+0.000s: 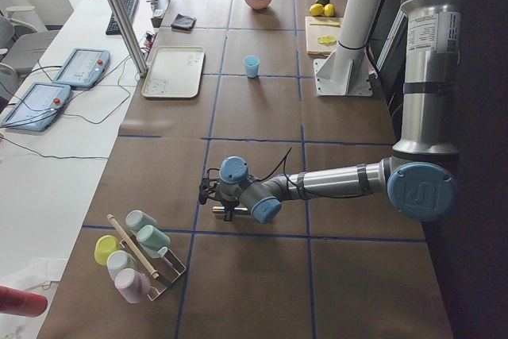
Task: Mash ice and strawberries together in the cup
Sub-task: 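Grasp the metal pestle with the left gripper and lift it upright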
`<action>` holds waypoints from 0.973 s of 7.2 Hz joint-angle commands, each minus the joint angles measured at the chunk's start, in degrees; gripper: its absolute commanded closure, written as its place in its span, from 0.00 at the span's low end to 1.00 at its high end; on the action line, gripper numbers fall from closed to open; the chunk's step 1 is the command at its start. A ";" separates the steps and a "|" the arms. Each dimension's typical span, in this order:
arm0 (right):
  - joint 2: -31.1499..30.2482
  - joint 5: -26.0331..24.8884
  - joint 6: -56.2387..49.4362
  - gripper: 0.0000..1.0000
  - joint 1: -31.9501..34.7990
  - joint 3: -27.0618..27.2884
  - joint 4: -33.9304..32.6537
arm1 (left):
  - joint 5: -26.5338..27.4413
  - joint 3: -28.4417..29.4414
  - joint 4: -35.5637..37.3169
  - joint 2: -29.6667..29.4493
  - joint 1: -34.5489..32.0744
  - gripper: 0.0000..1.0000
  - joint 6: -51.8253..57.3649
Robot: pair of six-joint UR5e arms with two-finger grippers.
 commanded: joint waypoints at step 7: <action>1.18 -0.50 0.04 0.00 0.00 1.81 -0.61 | 11.23 -40.04 14.08 -8.73 1.76 1.00 -2.90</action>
